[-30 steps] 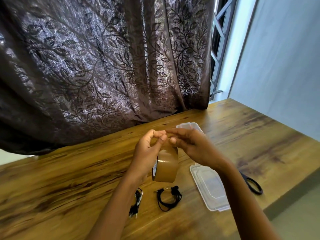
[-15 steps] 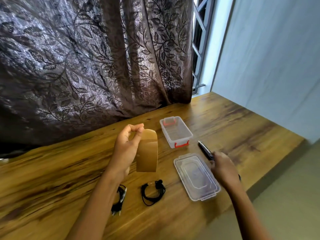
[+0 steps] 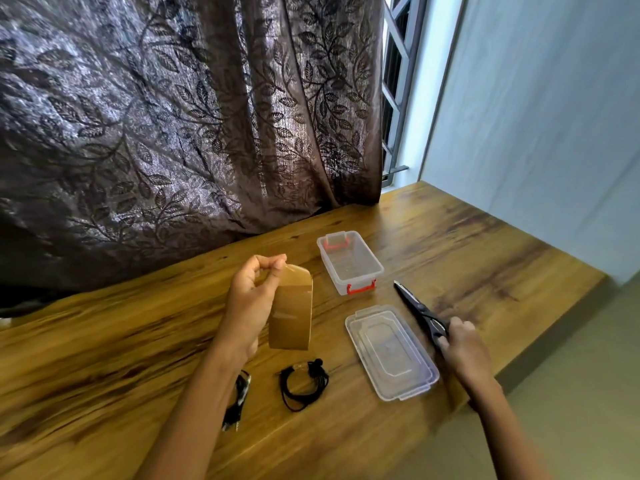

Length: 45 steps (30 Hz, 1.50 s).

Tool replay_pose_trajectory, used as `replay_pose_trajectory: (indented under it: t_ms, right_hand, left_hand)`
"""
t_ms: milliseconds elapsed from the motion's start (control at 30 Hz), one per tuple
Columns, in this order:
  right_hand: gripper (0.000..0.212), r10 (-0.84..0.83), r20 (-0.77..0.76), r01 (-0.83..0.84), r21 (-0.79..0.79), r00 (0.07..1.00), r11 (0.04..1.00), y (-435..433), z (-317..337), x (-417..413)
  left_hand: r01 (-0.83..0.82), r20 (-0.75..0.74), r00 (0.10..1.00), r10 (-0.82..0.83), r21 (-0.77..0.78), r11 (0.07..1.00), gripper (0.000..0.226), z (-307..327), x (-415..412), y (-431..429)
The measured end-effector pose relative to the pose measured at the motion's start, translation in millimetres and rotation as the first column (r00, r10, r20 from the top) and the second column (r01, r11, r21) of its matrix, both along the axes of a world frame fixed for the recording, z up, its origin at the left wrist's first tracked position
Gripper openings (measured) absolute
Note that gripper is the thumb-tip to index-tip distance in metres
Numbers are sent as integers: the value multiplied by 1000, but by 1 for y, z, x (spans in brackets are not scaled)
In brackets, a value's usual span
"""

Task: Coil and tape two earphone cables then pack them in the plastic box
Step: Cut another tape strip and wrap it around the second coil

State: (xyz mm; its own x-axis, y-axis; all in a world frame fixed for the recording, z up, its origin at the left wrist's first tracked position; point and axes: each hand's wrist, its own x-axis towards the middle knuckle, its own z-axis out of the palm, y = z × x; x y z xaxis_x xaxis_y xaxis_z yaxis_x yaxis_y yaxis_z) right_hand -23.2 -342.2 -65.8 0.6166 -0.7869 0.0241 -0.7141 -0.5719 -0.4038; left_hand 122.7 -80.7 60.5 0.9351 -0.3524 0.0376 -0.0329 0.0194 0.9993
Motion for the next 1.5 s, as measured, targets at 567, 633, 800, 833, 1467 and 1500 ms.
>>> replay_pose_trajectory:
  t_ms: [567,633,800,833,1467,1500]
  right_hand:
    - [49,395,727,-607,38,562,794,105,135,28]
    - [51,479,682,-684,42,552,728,102,142,30]
    - [55,587,596,-747,35,549,664,90,157,34]
    - [56,610,571,-751,18,550,660,88,159,35]
    - [61,791,420,-829,-142,444,541,95,178,59]
    - [61,793,417,-831,-139,444,539,96,177,60]
  left_hand:
    - [-8,89,996,10,-24,1000,14,28,25,19]
    - [2,104,995,1,-30,1000,14,35,30,23]
    - [44,100,994,-39,-40,998,11,50,40,42]
    - [70,74,995,-66,-44,997,9,53,42,46]
    - [248,-46,967,-249,-19,969,7,74,31,53]
    - [248,-45,968,-248,-16,969,7,74,30,53]
